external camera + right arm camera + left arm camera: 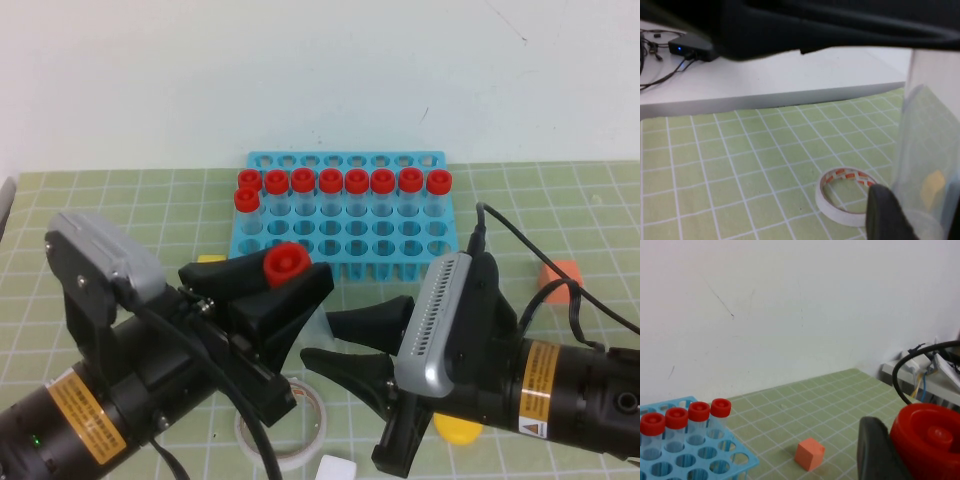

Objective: Place the test tubes

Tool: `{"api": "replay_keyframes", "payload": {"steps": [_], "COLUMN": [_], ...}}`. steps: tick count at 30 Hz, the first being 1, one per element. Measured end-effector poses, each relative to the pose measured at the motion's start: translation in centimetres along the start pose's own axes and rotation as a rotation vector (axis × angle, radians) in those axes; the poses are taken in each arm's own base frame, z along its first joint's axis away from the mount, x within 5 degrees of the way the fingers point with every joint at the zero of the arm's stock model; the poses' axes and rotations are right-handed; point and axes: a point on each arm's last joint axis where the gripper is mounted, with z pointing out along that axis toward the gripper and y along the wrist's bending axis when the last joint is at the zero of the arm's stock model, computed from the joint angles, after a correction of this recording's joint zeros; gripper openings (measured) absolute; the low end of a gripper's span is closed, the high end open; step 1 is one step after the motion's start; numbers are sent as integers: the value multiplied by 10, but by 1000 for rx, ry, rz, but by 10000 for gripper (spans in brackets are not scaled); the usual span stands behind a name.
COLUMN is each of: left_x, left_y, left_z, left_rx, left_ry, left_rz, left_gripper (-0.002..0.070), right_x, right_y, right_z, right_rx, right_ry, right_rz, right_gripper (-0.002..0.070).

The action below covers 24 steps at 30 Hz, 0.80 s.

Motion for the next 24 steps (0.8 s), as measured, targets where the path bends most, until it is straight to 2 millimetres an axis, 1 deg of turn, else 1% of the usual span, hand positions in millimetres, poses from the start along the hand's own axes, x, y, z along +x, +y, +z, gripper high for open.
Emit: {"api": "replay_keyframes", "payload": {"steps": [3, 10, 12, 16, 18, 21, 24], "left_x": [1, 1, 2, -2, -3, -4, -5], "left_y": [-1, -1, -1, -2, -1, 1, 2], "left_z": [0, 0, 0, 1, 1, 1, 0], "left_rx": [7, 14, 17, 20, 5, -13, -29], "left_ry": [8, 13, 14, -20, -32, -43, -53], "left_rz": [15, 51, 69, 107, 117, 118, 109], "left_gripper": [260, 260, 260, 260, 260, 260, 260], "right_x": [1, 2, 3, 6, 0, -13, -26], "right_y": [0, 0, -1, -6, -7, -8, -10], "right_z": [0, 1, 1, -2, -6, -19, -39], "right_rx": [0, 19, 32, 79, 93, 134, 209], "right_ry": [10, 26, 41, 88, 86, 92, 151], "right_rz": [-4, 57, 72, 61, 38, -17, -86], "right_gripper": [233, 239, 281, 477, 534, 567, 577]}}
